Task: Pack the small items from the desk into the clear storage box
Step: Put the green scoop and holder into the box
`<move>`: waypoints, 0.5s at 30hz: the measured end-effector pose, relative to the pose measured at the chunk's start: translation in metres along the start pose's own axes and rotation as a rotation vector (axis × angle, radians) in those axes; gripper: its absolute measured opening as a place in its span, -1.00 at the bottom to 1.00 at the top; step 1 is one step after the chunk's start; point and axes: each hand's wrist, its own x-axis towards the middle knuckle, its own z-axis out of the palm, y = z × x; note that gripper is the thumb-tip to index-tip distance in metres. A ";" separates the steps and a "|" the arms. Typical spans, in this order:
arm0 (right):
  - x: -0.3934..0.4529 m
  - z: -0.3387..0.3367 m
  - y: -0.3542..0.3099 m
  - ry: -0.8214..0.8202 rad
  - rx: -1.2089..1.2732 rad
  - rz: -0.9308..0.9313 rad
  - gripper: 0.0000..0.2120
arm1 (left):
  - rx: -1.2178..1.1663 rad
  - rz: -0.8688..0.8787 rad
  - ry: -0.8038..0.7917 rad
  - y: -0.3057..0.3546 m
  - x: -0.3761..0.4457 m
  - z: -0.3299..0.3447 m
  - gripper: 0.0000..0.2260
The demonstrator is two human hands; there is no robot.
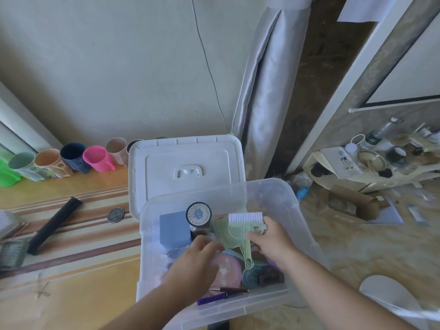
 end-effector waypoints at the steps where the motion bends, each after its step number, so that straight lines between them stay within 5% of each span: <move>1: 0.010 0.002 0.004 -0.007 -0.104 -0.022 -0.67 | 0.019 -0.024 0.005 -0.007 -0.005 -0.002 -0.68; 6: 0.030 0.027 -0.002 0.001 -0.533 -0.103 -0.58 | 0.080 -0.045 0.012 -0.020 -0.030 -0.011 -0.66; 9: 0.032 0.039 -0.002 0.034 -0.539 -0.073 -0.44 | 0.109 -0.056 0.046 -0.028 -0.040 -0.010 -0.60; 15: 0.025 0.035 0.012 0.129 -0.676 -0.184 -0.54 | 0.170 -0.035 0.076 -0.035 -0.038 -0.016 -0.59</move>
